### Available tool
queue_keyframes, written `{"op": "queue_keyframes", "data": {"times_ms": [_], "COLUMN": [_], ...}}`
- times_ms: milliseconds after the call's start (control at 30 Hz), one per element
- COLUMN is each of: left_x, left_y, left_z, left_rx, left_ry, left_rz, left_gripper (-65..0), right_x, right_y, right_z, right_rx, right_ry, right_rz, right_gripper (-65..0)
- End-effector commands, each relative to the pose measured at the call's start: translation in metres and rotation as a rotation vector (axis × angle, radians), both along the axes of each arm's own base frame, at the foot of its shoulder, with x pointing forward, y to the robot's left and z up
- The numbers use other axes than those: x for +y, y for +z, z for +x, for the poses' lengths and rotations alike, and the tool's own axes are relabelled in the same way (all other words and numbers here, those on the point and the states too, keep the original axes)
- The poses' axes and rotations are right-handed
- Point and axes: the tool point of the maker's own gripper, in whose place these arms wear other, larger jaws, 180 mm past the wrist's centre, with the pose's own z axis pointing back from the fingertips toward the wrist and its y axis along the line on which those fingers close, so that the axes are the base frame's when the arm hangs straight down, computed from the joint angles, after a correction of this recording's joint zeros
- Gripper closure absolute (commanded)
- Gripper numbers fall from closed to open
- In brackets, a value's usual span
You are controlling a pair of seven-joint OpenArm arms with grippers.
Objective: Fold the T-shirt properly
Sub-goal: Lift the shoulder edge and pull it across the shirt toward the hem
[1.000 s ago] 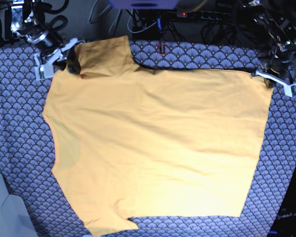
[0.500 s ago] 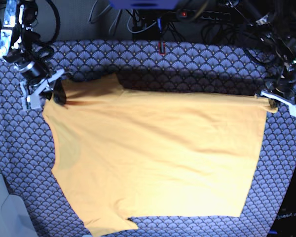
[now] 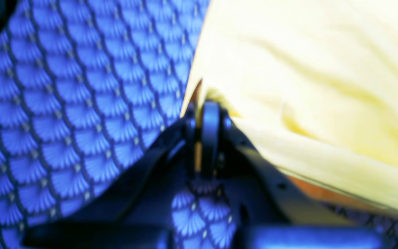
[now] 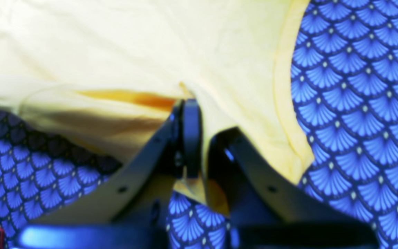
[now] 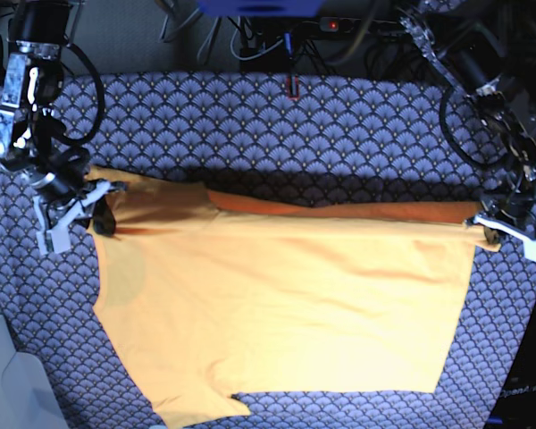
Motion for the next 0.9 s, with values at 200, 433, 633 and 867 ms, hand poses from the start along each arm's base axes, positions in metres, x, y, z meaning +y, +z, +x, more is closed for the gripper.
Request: {"op": "queue_keyframes", "data": {"times_ms": [200,433,633,867], "left_x": [-0.008,-0.017,-0.013,-0.009], "left_y": [0.030,0.034,0.032,0.047], "left_z": [0.037,0.063,0.072,0.083], "left_rx": [-0.018,-0.025,-0.023,-0.065], "left_ry": [-0.093,-0.143,-0.145,-0.141], "left_rz": [0.163,0.258,0.299,0.353], "left_gripper": [0.0,0.0,0.0,0.0], "right_x": [-0.012,-0.006,-0.004,-0.005], "right_y": [0.024,0.013,0.016,0.018], "right_z": [0.027,0.048,0.059,0.070], "right_rx": [-0.077,-0.037,-0.038,-0.035], "right_ry": [-0.013,0.037,0.052,0.055], "right_rz": [-0.007,-0.020,-0.025,-0.026], "right_gripper": [0.0,0.0,0.0,0.0]}}
